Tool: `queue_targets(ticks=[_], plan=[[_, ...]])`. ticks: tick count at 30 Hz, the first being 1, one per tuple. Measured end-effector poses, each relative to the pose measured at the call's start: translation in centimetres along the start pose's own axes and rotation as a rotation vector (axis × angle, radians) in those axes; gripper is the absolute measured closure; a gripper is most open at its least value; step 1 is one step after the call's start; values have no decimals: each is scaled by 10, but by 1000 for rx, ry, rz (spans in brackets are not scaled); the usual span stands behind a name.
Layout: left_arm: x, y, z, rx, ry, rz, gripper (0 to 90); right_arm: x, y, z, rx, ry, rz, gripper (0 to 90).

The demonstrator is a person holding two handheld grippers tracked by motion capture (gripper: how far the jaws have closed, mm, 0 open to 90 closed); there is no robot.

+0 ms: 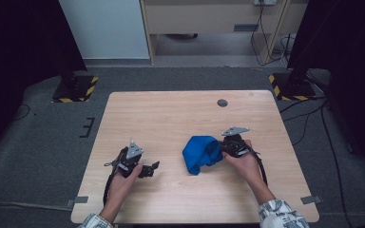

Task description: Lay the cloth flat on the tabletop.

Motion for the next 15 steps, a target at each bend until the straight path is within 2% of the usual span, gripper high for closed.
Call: queue_targets(ticks=[3, 6, 9, 12, 15], plan=[[0, 1, 1, -4, 5, -7, 79, 5, 1, 3, -10, 16, -12, 701], [0, 2, 1, -4, 9, -5, 76, 19, 2, 4, -6, 33, -21, 581], [0, 2, -1, 12, 8, -6, 73, 35, 3, 3, -13, 55, -28, 536], [2, -2, -3, 25, 8, 12, 71, 52, 4, -2, -29, 77, -49, 514], [4, -5, -2, 33, 18, 26, 71, 65, 1, -11, -44, 99, -49, 488]])
Point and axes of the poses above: each handheld gripper's, and its own axes: x roughly backward along the jaws, z roughly out of its top, y roughly to its right, the point moved 6 cm from there along -x, roughly forward along the jaws
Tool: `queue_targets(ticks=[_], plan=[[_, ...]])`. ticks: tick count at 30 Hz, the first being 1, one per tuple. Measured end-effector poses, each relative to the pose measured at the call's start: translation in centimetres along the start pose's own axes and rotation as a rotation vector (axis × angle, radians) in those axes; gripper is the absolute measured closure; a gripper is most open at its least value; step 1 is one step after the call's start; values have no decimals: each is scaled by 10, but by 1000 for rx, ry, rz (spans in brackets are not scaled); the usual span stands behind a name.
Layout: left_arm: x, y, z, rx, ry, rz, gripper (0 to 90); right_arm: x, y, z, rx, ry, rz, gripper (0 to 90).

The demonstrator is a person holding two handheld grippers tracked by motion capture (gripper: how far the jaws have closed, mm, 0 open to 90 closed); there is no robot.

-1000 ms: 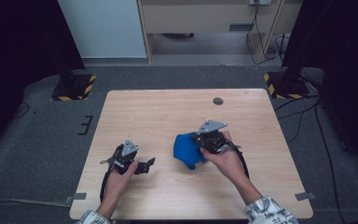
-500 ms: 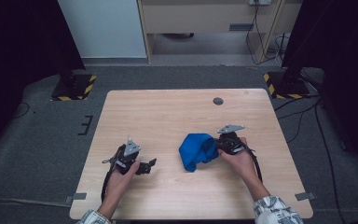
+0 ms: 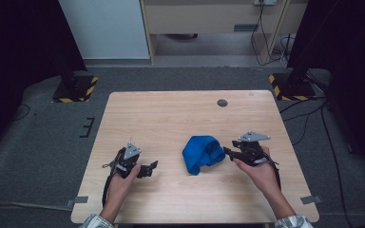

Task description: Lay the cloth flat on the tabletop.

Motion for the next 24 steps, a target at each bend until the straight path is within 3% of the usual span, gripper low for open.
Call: queue_targets(ticks=[5, 11, 13, 15, 18, 20, 24], plan=[[0, 2, 1, 4, 8, 12, 30, 9, -11, -11, -11, 44, 21, 406], [-2, 11, 5, -19, 15, -7, 37, 2, -38, -3, 10, 68, 55, 328], [-3, 16, 7, -33, 13, -14, 37, -3, -43, 1, 17, 80, 35, 322], [-5, 23, 9, -35, 14, -26, 39, -9, -46, 4, 1, 86, 32, 319], [-9, 32, 12, -58, 10, -35, 39, -17, -44, 7, -19, 88, -9, 324], [-12, 37, 13, -66, 7, -42, 40, -21, -41, 5, -23, 74, -19, 365], [-19, 52, 14, -94, -14, -87, 58, -25, -37, -1, -27, 49, 3, 647]])
Point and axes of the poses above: each handheld gripper's, and its own axes: x roughly backward along the jaws, z roughly out of its top, y roughly to its right, the point moved 6 cm from there along -x, roughly forward along the jaws
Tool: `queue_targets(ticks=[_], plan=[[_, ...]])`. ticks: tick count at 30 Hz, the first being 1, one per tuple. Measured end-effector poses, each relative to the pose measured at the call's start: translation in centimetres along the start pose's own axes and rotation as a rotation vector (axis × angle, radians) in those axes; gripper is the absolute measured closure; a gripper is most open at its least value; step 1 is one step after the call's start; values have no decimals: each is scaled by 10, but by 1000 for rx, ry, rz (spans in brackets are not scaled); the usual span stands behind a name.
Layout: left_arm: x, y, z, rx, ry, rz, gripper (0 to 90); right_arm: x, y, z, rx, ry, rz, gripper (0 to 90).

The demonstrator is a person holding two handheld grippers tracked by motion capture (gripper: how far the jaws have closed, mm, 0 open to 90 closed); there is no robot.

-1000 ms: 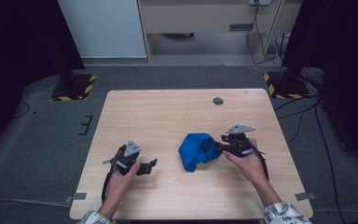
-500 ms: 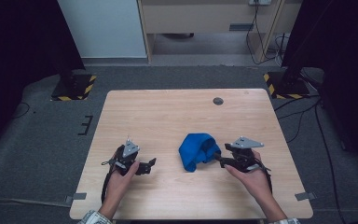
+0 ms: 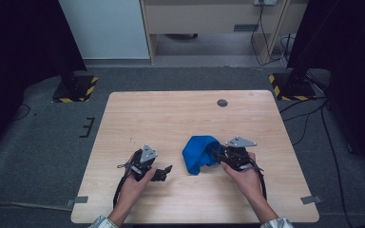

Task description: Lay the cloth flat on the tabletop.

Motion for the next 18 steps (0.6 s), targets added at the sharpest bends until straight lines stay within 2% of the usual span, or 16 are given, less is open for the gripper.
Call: queue_targets(ticks=[3, 6, 9, 15, 18], plan=[[-4, 8, 2, -18, -3, -9, 59, 1, -1, -1, 14, -11, 19, 788], [-9, 16, 4, -29, -7, -17, 62, 3, -5, 2, 33, 2, 33, 864], [-16, 23, 5, -38, -19, -24, 63, 6, -11, 6, 59, 10, 48, 882], [-28, 41, 7, -84, -35, -62, 73, 7, -19, 7, 97, 6, 60, 884], [-35, 52, 8, -94, -62, -81, 90, 7, -20, 7, 99, 6, 63, 884]])
Point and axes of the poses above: each handheld gripper's, and its own axes: x roughly backward along the jaws, z roughly out of its top, y roughly to its right, the point moved 6 cm from there along -x, roughly forward along the jaws
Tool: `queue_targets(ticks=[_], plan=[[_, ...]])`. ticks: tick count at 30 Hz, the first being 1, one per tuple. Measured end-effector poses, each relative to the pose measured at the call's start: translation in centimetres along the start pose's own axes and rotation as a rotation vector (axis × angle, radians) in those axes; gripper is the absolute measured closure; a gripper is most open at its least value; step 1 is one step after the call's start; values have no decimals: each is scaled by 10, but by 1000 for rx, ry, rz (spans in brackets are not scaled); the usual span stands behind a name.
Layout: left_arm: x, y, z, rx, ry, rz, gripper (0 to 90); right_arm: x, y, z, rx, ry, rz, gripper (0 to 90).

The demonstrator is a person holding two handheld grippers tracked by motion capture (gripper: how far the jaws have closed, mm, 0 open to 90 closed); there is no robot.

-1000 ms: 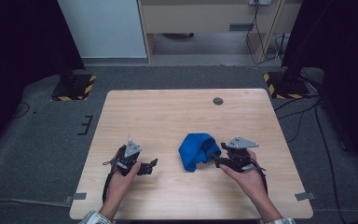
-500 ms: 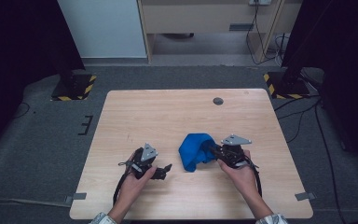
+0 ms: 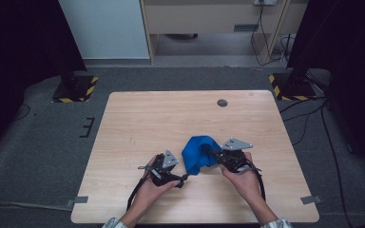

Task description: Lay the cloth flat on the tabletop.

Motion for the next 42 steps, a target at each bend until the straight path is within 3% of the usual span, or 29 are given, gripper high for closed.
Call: queue_targets(ticks=[5, 9, 12, 15, 18, 21, 24, 28, 33, 42], plan=[[-8, 9, 3, -30, -2, -5, 162, 2, -2, 1, 11, 8, 0, 883], [-18, 8, 8, -27, 1, 7, 308, 2, -2, 1, 11, 10, 5, 883], [-20, 6, 12, -63, 10, 47, 457, 4, -1, 2, 16, 14, 2, 883], [-14, 2, 14, -56, 38, 68, 618, 6, 2, 2, 12, 16, -4, 883], [-9, -1, 17, -40, 63, 63, 748, 6, 6, 1, 2, 18, -12, 861], [-5, -6, 21, -11, 98, 55, 820, 5, 8, -1, -17, 14, -36, 741], [0, -11, 23, 15, 116, 54, 837, 2, 9, -5, -27, 4, -46, 633], [9, -21, 27, 52, 149, 67, 847, -1, 9, -14, -26, -28, -57, 601], [16, -33, 26, 76, 163, 90, 857, -3, 14, -23, -20, -75, -77, 638], [11, -50, 31, 137, 170, 92, 856, -2, 27, -27, -37, -60, -103, 637]])
Point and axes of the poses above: each handheld gripper's, and its own axes: x roughly backward along the jaws, z roughly out of its top, y roughly to its right, the point moved 6 cm from there along -x, roughly forward along the jaws
